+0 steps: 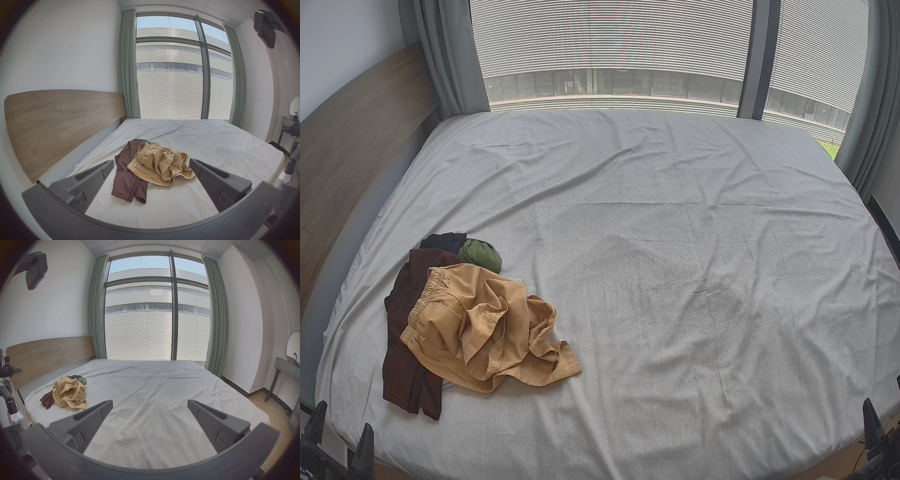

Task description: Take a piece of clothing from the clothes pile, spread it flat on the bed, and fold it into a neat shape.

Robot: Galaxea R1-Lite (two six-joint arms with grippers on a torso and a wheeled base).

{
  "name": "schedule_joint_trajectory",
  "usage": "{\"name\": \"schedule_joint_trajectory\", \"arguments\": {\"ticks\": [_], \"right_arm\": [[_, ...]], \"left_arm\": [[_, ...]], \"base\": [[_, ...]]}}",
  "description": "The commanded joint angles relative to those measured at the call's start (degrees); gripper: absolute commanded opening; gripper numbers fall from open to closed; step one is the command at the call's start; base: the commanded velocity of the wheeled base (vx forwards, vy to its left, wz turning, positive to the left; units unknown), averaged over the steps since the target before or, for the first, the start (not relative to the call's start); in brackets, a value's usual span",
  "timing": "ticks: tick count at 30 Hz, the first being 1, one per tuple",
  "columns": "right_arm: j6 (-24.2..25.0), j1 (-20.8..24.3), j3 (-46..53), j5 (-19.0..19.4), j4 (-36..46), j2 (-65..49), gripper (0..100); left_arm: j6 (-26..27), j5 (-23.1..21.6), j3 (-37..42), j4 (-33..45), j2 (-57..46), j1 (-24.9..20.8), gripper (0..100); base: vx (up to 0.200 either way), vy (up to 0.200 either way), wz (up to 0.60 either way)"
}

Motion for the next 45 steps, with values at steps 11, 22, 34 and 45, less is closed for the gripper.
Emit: {"name": "schedule_joint_trajectory", "arguments": {"ticks": [11, 22, 34, 45], "right_arm": [[3.46, 5.92, -11.09, 3.57, -11.78, 25.79, 100], [9.61, 12.07, -19.44, 5.07, -29.09, 55.32, 100], [16.91, 18.84, -26.39, 5.15, -32.17, 70.26, 100], [19.89, 20.16, -28.93, 10.52, -32.52, 82.57, 100]], "left_arm": [[0.13, -0.12, 1.01, 0.02, -0.75, 0.11, 100], [-0.04, -0.21, 1.01, 0.02, -0.75, 0.02, 100], [-0.04, -0.21, 1.01, 0.02, -0.75, -0.07, 100], [-0.04, -0.3, 1.01, 0.02, -0.75, -0.07, 100]], "base": [[0.0, 0.0, 0.0], [0.0, 0.0, 0.0], [0.0, 0.0, 0.0], [0.0, 0.0, 0.0]]}}
